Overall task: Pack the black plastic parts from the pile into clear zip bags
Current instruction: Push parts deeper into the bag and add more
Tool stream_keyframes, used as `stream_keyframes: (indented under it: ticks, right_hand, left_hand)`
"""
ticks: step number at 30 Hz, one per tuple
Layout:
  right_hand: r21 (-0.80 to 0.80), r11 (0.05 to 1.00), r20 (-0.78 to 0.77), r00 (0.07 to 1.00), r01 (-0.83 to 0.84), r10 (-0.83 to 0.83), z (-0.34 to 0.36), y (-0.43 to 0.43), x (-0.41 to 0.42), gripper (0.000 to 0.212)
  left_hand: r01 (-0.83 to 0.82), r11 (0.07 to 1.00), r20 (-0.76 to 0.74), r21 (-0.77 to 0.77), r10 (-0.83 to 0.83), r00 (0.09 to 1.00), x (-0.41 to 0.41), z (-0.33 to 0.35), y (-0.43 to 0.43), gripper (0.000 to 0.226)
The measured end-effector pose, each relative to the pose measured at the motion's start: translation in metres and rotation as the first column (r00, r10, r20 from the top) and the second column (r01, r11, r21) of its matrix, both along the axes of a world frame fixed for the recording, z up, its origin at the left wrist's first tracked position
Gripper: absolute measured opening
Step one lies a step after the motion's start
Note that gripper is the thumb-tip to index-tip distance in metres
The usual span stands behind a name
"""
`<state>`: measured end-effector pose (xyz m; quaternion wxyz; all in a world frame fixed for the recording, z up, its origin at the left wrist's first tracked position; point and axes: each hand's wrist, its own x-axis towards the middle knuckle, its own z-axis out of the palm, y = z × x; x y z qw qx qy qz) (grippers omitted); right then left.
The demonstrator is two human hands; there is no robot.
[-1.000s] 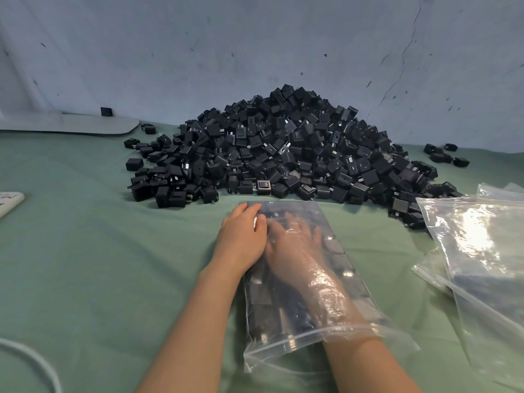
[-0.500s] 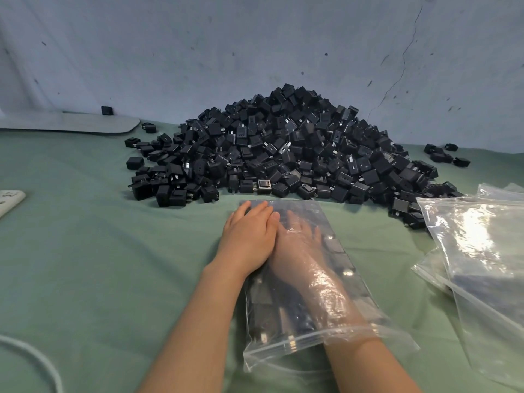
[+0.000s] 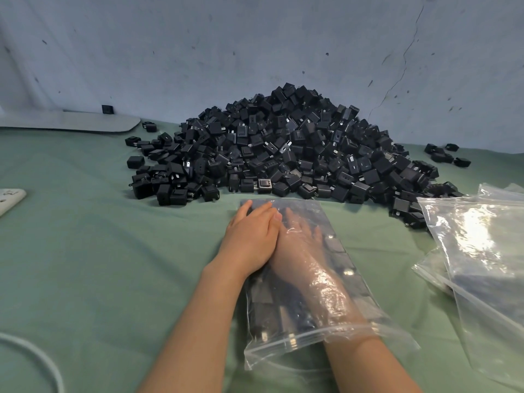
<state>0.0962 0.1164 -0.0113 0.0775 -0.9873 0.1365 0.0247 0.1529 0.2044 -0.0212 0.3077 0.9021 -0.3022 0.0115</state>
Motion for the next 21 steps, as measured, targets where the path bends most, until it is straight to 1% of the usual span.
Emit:
stream_keyframes:
  ticks: [8, 15, 19, 21]
  right_hand:
    - [-0.018, 1.000, 0.004, 1.000, -0.006, 0.006, -0.0025, 0.0000, 0.0002, 0.070]
    - [0.008, 1.000, 0.042, 0.999, -0.002, 0.002, -0.0015, 0.0008, -0.0025, 0.067]
    - [0.008, 1.000, 0.037, 0.999, 0.003, -0.004, -0.0027, -0.0001, 0.0004, 0.069]
    - [0.018, 1.000, 0.042, 0.999, 0.004, -0.004, -0.0031, -0.0004, 0.0006, 0.069]
  left_hand:
    - [0.015, 1.000, 0.048, -0.005, -0.015, 0.999, 0.0009, 0.0006, -0.0004, 0.043]
    - [0.007, 1.000, 0.027, -0.010, -0.007, 1.000, -0.0019, 0.0036, 0.0008, 0.042]
    - [-0.025, 0.999, 0.032, 0.041, 0.024, 0.999, -0.0036, 0.0055, 0.0006, 0.043]
    - [-0.024, 0.999, 0.032, 0.036, 0.023, 0.999, -0.0037, 0.0052, 0.0004, 0.043]
